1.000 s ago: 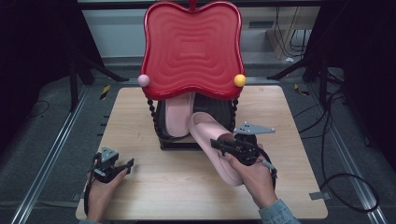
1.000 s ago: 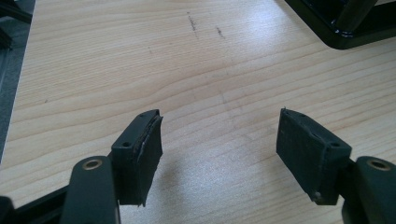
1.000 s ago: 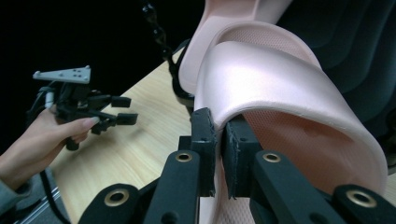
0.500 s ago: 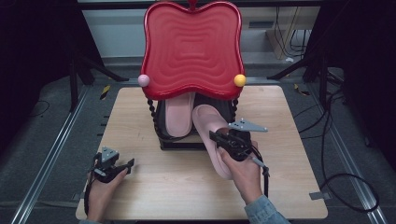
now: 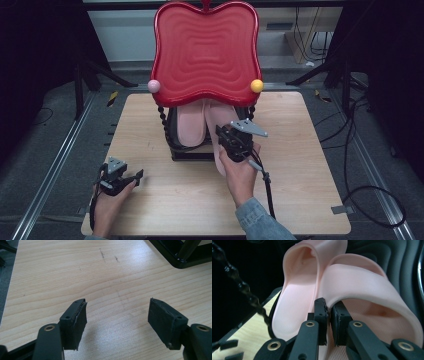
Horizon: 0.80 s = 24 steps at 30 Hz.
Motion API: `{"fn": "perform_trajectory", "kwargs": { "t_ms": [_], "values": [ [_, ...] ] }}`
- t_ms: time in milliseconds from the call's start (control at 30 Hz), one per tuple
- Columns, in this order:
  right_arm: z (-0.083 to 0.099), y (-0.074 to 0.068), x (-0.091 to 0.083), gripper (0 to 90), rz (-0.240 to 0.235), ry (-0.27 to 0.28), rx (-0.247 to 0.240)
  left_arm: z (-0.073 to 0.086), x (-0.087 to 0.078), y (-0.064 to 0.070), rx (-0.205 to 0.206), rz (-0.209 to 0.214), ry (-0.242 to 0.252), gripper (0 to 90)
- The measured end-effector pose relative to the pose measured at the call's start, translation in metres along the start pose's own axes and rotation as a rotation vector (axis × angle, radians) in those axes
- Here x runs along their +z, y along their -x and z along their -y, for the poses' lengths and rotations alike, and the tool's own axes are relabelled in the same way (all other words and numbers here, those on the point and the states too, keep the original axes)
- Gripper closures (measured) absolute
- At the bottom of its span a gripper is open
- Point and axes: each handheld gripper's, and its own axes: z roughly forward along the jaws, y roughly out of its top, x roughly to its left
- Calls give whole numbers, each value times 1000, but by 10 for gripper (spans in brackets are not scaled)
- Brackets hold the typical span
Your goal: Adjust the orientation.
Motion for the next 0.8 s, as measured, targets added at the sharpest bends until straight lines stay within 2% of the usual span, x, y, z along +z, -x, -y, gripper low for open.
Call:
{"fn": "perform_trajectory", "kwargs": {
  "t_ms": [67,267,533,667,800],
  "values": [
    [-2,-3,5,829,17,10,-13,0,0,-1,-1,0,0,308],
    [-8,-10,19,818,52,50,-10,0,0,-1,-3,2,3,308],
    [-10,-11,33,808,81,74,-2,0,0,-1,-7,5,3,308],
    [-11,-11,39,798,84,64,-8,0,0,-1,-7,7,4,309],
    [-9,-11,43,770,57,27,-12,0,0,-1,-7,7,2,309]
  ]
}}
